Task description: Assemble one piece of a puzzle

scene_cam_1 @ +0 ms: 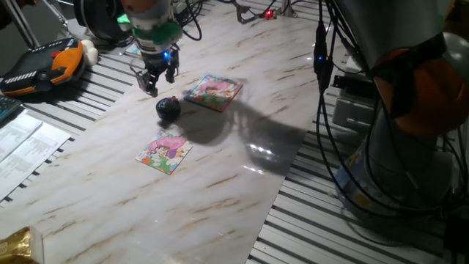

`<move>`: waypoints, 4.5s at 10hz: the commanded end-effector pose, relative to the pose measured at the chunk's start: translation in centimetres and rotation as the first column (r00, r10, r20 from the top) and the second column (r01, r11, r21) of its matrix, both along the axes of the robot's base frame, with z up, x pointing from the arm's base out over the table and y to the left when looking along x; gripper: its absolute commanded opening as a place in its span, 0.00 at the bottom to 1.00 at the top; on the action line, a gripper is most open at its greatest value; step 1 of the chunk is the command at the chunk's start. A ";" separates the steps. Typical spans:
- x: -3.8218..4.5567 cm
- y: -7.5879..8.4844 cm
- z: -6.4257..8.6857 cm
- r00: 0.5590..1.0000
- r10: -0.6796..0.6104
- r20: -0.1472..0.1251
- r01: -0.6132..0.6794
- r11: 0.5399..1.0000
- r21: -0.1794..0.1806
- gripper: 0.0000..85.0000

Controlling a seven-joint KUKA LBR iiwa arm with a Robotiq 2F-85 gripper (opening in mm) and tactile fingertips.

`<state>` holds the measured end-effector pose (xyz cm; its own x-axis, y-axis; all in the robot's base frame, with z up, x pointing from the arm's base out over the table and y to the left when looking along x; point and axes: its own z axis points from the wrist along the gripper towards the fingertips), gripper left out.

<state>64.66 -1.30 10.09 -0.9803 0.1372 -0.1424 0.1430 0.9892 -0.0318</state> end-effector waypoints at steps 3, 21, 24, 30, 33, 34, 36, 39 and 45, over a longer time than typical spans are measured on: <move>-0.07 0.2 -0.1 0.964 0.263 -0.030 -0.262 0.965 0.023 0.79; -1.54 -1.1 -4.6 0.940 0.333 -0.079 -0.324 0.940 0.105 0.79; -1.52 -1.3 -5.1 0.940 0.334 -0.075 -0.326 0.940 0.103 0.79; -1.38 -1.2 -5.7 0.942 0.328 -0.068 -0.320 0.941 0.109 0.79; -1.33 -1.1 -6.0 0.942 0.330 -0.062 -0.322 0.940 0.114 0.79; -1.33 -1.1 -6.0 0.942 0.330 -0.062 -0.322 0.940 0.114 0.79; -1.30 -1.1 -6.1 0.942 0.331 -0.058 -0.323 0.939 0.114 0.78; -1.27 -1.0 -6.1 0.943 0.330 -0.054 -0.322 0.940 0.116 0.78; -1.25 -1.0 -6.1 0.944 0.325 -0.052 -0.318 0.941 0.120 0.74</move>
